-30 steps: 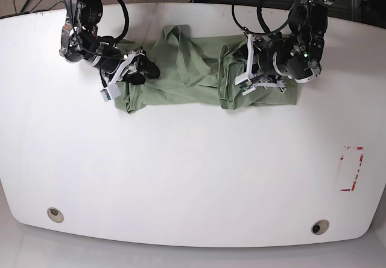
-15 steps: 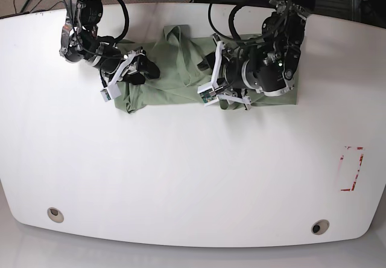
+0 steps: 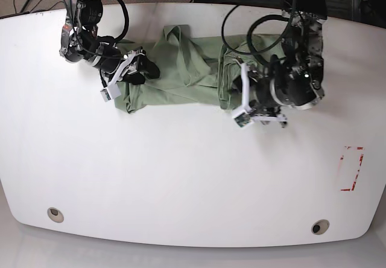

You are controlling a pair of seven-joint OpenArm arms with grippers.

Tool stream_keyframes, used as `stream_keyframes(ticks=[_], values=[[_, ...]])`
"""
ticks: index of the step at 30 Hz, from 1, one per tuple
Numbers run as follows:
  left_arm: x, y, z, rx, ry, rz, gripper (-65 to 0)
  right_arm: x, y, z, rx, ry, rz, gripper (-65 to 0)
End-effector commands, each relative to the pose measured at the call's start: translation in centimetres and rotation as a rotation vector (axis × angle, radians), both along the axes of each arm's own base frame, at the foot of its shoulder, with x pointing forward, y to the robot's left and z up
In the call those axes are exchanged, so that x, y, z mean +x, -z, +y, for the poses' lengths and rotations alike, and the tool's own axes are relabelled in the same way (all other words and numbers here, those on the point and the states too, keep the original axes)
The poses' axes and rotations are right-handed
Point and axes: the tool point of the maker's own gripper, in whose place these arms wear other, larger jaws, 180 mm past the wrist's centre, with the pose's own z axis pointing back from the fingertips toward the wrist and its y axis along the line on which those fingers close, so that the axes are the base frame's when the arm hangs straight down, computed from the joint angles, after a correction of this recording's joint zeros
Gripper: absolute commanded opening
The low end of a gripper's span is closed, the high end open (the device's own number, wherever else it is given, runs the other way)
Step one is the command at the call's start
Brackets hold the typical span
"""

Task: Layout the t-shirt on the table in an organized manner, then fold the t-shirt properly

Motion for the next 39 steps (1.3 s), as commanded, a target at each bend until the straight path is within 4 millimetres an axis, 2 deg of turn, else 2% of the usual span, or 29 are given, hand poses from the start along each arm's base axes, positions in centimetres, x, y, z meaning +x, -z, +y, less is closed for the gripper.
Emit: stream_keyframes(ticks=[1,4,9,17,24,32,39], values=[[-0.2,-0.1,1.3,0.007,-0.016,-0.012,-37.6,-0.2,0.2,-0.4,-0.028,-0.009,0.013,-31.5],[-0.4,0.3,3.6,0.045,-0.055,-0.002,-37.6,-0.2,0.2,-0.4,-0.028,-0.009,0.013,-31.5],[-1.1,1.0,6.3,0.11,-0.071,0.02,-37.6,-0.2,0.2,-0.4,-0.028,-0.009,0.013,-31.5],[-3.0,2.6,7.7,0.163,-0.075,0.074,-37.6,-0.1,0.2,0.0,-0.014,-0.007,0.012,-31.5],[-3.7,3.5,9.0,0.248,-0.098,0.087,-37.6,-0.2,0.2,0.3,-0.01,-0.006,0.013,-31.5],[-4.6,4.3,6.5,0.246,-0.003,0.106,-37.6,-0.2,0.2,0.3,-0.01,-0.006,0.014,-31.5],[-5.9,4.9,2.9,0.239,0.132,0.12,-37.6,-0.2,0.2,0.3,-0.008,-0.006,0.014,-31.5]])
